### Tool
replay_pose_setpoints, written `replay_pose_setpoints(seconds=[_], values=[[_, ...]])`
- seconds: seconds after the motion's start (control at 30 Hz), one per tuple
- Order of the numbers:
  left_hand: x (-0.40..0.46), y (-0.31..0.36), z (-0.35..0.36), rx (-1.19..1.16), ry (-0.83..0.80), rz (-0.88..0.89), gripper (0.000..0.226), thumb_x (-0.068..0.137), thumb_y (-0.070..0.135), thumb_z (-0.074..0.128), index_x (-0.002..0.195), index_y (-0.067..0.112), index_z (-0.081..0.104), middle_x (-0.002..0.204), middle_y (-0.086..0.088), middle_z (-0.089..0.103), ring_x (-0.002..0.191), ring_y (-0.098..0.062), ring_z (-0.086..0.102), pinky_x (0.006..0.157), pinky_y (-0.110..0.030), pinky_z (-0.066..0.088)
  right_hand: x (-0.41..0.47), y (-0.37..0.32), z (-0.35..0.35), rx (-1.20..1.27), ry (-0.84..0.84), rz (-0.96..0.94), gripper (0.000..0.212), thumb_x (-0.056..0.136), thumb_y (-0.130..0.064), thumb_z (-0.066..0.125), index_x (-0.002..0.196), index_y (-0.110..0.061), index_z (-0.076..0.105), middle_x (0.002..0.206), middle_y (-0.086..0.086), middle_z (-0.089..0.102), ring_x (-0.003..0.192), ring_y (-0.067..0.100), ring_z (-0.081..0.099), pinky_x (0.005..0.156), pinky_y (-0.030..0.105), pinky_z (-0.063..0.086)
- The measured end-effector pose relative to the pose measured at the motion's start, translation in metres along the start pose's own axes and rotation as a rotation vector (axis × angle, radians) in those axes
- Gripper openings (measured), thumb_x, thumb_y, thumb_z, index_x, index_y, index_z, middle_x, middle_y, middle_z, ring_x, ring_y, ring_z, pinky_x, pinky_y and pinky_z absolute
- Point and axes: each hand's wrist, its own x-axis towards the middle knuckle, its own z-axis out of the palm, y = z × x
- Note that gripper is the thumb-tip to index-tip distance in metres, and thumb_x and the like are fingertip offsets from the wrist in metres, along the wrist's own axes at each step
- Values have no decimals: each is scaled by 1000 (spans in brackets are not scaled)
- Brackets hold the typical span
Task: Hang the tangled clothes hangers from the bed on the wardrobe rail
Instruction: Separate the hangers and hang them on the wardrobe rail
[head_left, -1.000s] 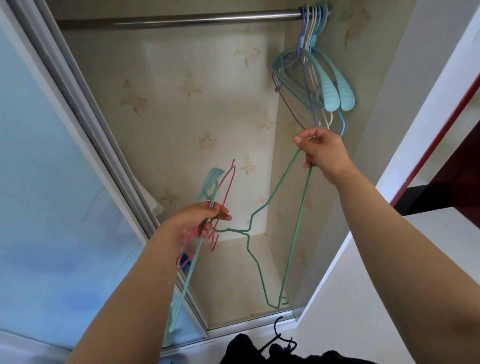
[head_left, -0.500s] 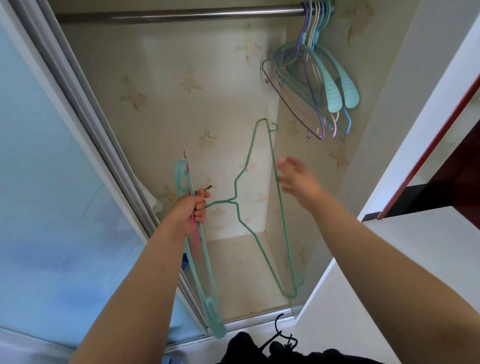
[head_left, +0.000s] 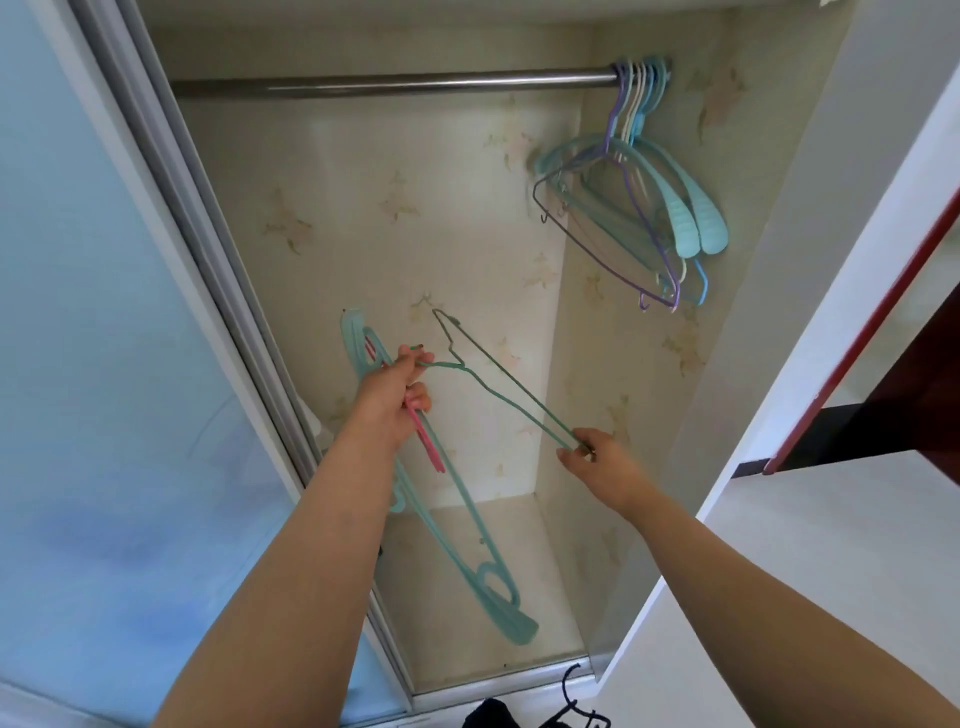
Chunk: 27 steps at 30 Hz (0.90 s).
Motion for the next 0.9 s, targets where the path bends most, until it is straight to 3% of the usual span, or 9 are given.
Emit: replay_pose_setpoints(seconds=[0.07, 0.13, 0.2, 0.33, 0.47, 0.6, 0.7, 0.9], values=[[1, 7, 6, 1, 3, 1, 20, 101, 18, 48, 82, 20, 50, 82, 0, 57, 29, -2, 25, 32, -13, 23, 1, -2, -10, 41, -5, 8, 42, 89, -44, 61, 104, -5, 65, 81, 0, 55, 74, 16, 52, 69, 27, 38], [1, 11, 10, 8, -17, -1, 26, 100, 15, 48, 77, 25, 45, 73, 1, 48, 29, -3, 25, 33, -12, 22, 2, -10, -20, 116, 38, -5, 46, 91, -47, 57, 83, -2, 64, 66, -1, 47, 63, 14, 43, 61, 27, 32], [2, 11, 16, 21, -42, -3, 29, 102, 17, 44, 75, 25, 41, 67, 2, 38, 29, -4, 25, 33, -12, 22, 3, -28, -33, 298, 112, 7, 38, 93, -45, 55, 73, -12, 62, 62, -4, 49, 58, 12, 43, 57, 24, 33], [2, 10, 24, 93, -15, 10, 28, 103, 28, 42, 76, 20, 40, 63, 1, 34, 29, -6, 26, 32, -14, 26, 17, -79, -67, 635, 171, -16, 31, 96, -41, 49, 87, -13, 61, 77, -1, 58, 57, 11, 39, 50, 23, 32], [-3, 8, 27, 142, -53, -43, 26, 103, 28, 42, 78, 19, 44, 63, 2, 35, 32, -7, 27, 35, -16, 26, 43, -131, -104, 694, 203, -48, 33, 97, -48, 41, 100, -19, 57, 92, -3, 62, 62, 10, 40, 52, 25, 33], [-10, 8, 35, 189, -96, -60, 15, 101, 24, 46, 87, 19, 50, 66, 3, 34, 34, -6, 28, 38, -16, 25, 59, -156, -122, 692, 168, 24, 41, 96, -51, 40, 109, -15, 54, 89, 0, 61, 60, 12, 37, 50, 23, 29], [-12, 8, 36, 282, -142, 22, 22, 100, 33, 48, 97, 13, 57, 73, 1, 31, 39, -6, 30, 37, -19, 30, 66, -160, -125, 703, 156, 78, 38, 97, -48, 38, 111, -15, 50, 88, 3, 57, 58, 12, 35, 49, 21, 26], [-24, 12, 35, 465, -245, 111, 22, 101, 35, 43, 88, 18, 42, 68, 3, 37, 44, -6, 26, 40, -18, 30, 70, -142, -132, 816, 280, 166, 36, 97, -47, 41, 106, -13, 47, 79, 2, 53, 56, 11, 38, 50, 25, 33]])
